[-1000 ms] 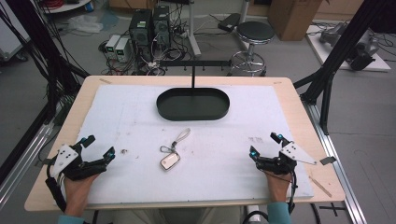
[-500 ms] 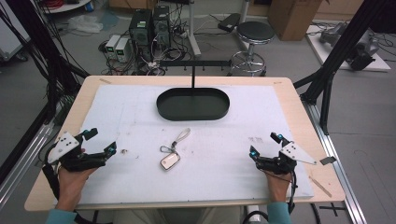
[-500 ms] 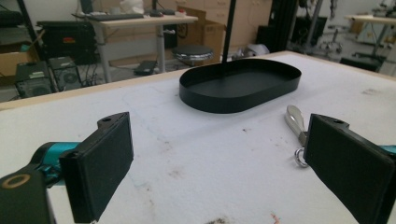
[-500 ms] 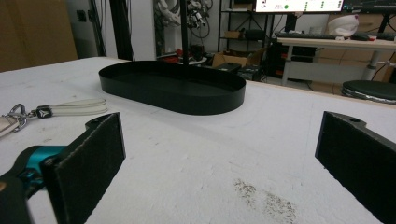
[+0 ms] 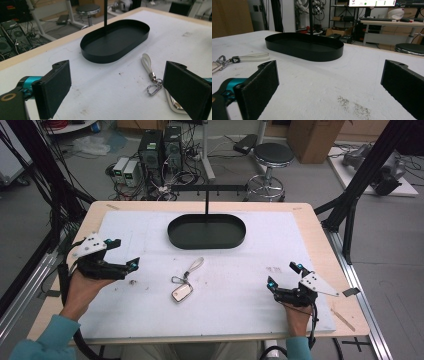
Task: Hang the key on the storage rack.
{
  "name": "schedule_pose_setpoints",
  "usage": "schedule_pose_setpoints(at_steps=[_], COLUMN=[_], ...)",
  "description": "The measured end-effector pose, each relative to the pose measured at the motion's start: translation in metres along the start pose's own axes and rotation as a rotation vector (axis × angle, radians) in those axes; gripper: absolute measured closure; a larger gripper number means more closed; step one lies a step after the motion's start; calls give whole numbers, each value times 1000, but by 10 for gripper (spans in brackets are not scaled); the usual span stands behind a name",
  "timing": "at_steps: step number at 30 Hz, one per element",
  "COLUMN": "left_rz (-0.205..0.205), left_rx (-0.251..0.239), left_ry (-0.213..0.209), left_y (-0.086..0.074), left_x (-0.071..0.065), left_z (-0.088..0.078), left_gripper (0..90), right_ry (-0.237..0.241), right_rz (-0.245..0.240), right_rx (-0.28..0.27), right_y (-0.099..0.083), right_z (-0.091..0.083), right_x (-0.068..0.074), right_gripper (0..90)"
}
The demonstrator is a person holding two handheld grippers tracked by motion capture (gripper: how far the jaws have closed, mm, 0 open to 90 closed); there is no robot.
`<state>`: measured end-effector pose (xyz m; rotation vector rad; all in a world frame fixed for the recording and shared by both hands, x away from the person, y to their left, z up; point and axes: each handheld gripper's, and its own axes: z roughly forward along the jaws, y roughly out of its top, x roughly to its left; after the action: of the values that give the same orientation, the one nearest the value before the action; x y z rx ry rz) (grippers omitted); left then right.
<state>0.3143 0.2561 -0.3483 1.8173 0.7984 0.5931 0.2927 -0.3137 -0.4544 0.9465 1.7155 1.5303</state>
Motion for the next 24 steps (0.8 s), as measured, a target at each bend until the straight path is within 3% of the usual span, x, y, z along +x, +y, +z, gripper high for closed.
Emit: schedule_pose_setpoints(at_steps=[4, 9, 13, 16, 24], left_rz=[23, 69, 83, 76, 91], left_rx=[60, 138, 191, 198, 276], left_ry=[-29, -46, -54, -72, -113], left_y=[20, 36, 46, 50, 55], left_x=[-2, -7, -10, -11, -19], left_z=[16, 35, 49, 56, 84], left_gripper=[88, 87, 87, 87, 87], right_ry=[0, 1, 1, 2, 4], right_rz=[4, 3, 3, 2, 0], right_rx=[-1, -1, 0, 0, -2], right_y=[0, 0, 0, 0, 0], right_z=[0, 0, 0, 0, 0], right_x=[0, 0, 0, 0, 0], right_gripper=[8, 8, 8, 8, 8])
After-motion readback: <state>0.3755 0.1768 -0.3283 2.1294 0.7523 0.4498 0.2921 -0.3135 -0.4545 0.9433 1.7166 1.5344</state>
